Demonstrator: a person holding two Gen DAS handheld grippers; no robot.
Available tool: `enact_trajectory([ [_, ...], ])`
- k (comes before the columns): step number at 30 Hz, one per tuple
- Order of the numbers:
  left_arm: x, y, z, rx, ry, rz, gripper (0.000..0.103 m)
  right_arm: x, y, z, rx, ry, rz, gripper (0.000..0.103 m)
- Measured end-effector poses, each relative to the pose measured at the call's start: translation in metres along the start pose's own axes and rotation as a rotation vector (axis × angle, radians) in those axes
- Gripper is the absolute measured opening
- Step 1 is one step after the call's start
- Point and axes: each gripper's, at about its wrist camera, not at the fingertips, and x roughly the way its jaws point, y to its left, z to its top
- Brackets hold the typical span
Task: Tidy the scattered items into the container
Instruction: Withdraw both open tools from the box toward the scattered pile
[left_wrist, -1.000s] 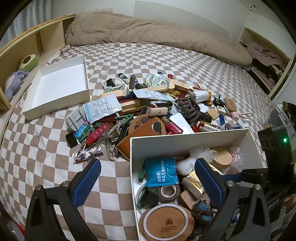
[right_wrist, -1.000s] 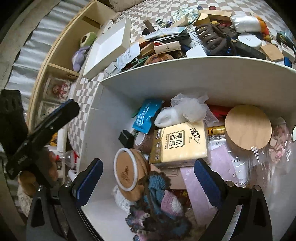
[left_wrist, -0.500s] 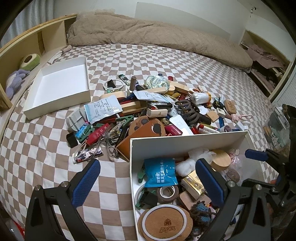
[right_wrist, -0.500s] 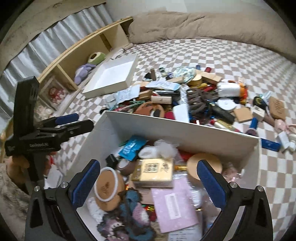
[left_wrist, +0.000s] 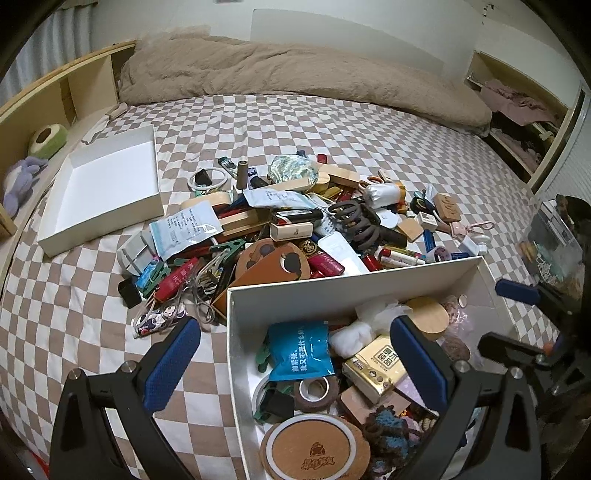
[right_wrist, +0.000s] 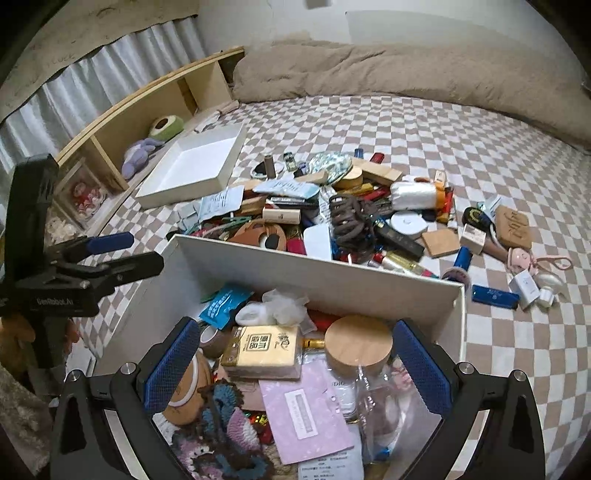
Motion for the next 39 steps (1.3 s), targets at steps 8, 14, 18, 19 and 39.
enact_trajectory([
  [8,0.002,-0.004,0.001,0.005,-0.002,0.001,0.103,-0.006,-0.011,0.004,0.008,-0.032,-0.046,0.103],
  [14,0.002,-0.004,0.001,0.005,-0.001,0.004,0.103,-0.012,-0.018,0.008,0.003,-0.06,-0.114,0.103],
  [18,0.001,-0.001,0.001,-0.001,-0.01,0.013,0.103,-0.017,-0.024,0.01,0.008,-0.079,-0.141,0.103],
  [19,0.0,0.0,0.001,-0.003,-0.014,0.017,0.103,-0.019,-0.026,0.011,0.01,-0.084,-0.148,0.103],
  [39,-0.004,0.039,0.004,-0.046,-0.057,0.072,0.103,-0.052,-0.103,0.02,0.196,-0.165,-0.207,0.103],
])
